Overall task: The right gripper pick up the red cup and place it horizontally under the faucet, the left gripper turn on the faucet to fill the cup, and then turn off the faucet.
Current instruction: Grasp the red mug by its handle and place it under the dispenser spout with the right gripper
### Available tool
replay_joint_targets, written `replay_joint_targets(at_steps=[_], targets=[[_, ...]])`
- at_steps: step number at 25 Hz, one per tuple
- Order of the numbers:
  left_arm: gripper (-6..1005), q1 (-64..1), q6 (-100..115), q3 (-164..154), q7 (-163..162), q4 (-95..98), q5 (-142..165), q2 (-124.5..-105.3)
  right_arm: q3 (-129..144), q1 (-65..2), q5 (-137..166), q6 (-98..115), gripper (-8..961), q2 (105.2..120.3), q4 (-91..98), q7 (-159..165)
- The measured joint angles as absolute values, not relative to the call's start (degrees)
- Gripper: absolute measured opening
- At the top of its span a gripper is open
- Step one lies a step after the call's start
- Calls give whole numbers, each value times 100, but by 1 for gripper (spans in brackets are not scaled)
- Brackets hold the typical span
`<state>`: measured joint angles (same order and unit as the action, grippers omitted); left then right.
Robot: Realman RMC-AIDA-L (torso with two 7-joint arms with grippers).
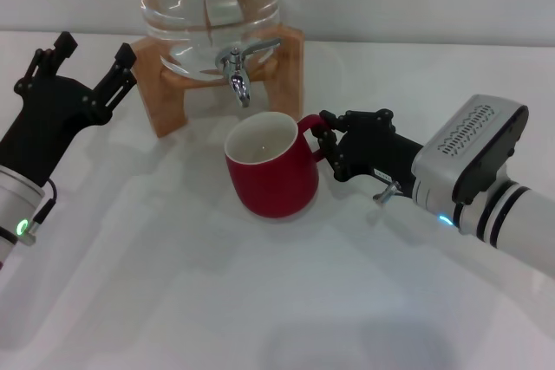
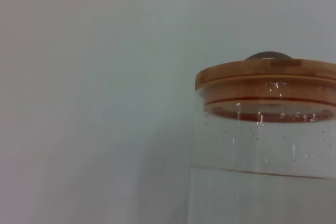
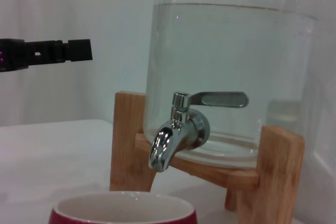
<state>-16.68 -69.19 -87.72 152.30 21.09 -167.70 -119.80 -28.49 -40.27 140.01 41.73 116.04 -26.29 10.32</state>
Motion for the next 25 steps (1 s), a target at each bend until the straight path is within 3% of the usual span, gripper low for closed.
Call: replay_joint_targets(at_steps=[25], targets=[[879,-1670,-6915,-8771,15240,2091,-16770,-11979,-3039,-4268,13986,3771,138,11615,-2681,1064]])
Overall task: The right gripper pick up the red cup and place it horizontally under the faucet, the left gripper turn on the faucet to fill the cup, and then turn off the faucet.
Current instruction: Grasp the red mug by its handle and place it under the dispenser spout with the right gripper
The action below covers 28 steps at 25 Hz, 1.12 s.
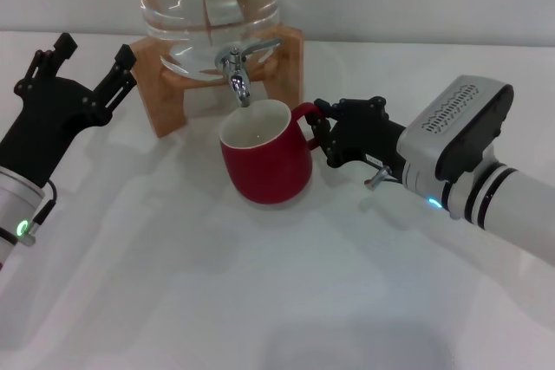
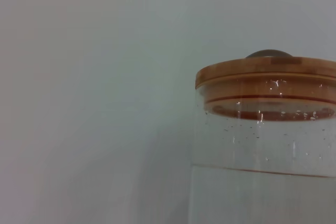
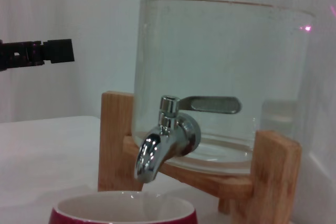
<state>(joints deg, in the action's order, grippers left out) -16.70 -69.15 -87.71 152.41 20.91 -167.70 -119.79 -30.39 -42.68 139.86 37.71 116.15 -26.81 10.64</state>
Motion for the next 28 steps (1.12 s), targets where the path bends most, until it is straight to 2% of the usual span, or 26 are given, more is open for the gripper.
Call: replay_joint_targets(at_steps=[28], targets=[[880,-1670,-6917,-8798,15240,2092,-16770,-11979,-3269,-4412,13944,3286,140,11619,-2683,1134]])
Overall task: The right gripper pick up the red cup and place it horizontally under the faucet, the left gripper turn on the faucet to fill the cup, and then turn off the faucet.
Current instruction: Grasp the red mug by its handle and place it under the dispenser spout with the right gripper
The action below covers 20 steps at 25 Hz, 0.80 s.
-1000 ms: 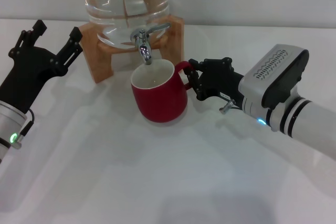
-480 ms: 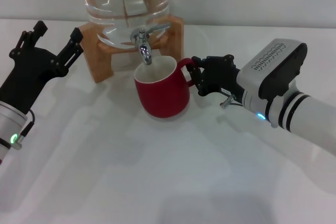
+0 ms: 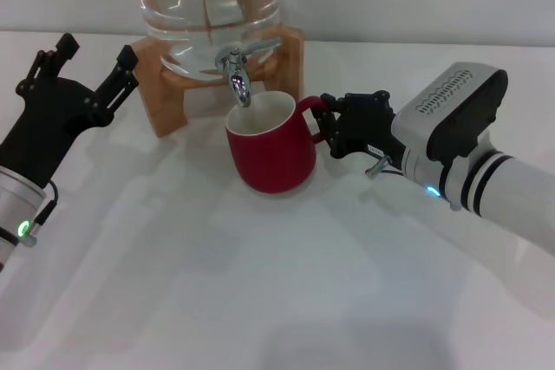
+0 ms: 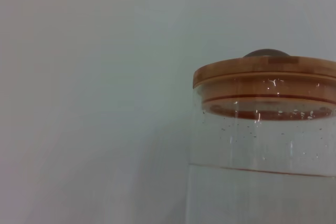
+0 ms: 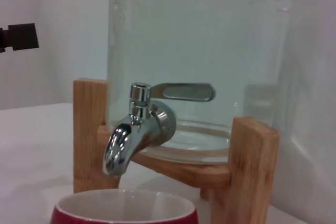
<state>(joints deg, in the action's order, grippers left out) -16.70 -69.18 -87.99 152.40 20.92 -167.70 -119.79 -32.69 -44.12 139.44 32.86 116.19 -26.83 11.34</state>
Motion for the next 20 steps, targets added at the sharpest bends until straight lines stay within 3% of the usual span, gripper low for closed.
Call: replay_joint_targets(at_steps=[20], targets=[[880,-1670,-6917,-8798,15240,2065,-16770,-11979,-3190,-4411,13985,3288,142,11619,-2680,1134]])
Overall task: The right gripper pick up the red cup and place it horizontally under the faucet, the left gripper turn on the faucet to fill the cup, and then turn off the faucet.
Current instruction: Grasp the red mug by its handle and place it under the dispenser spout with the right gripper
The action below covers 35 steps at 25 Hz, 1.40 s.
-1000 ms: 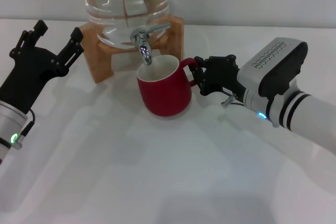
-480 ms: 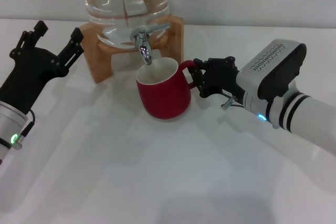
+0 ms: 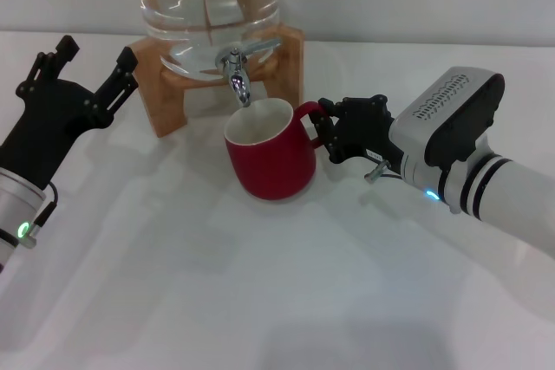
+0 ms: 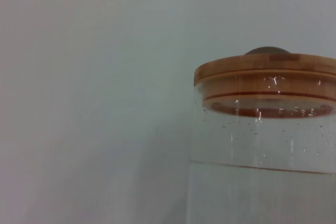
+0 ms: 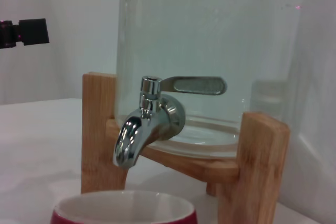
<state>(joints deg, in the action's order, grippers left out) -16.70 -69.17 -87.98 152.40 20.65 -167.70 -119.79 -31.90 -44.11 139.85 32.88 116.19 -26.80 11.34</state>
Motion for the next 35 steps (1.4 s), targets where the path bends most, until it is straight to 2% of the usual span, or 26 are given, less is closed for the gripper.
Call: replay_joint_targets(at_steps=[17,35], targets=[[880,-1670,-6917,-8807,15240,2065,-16770,-11986,-3137,-4473,13984,3167,187,11619,-2731,1134],[879,-1670,-6919,-8824,15240,2067,-16769,-11989,-3186,-4578,13934,2870,194,11619,-2752,1134]])
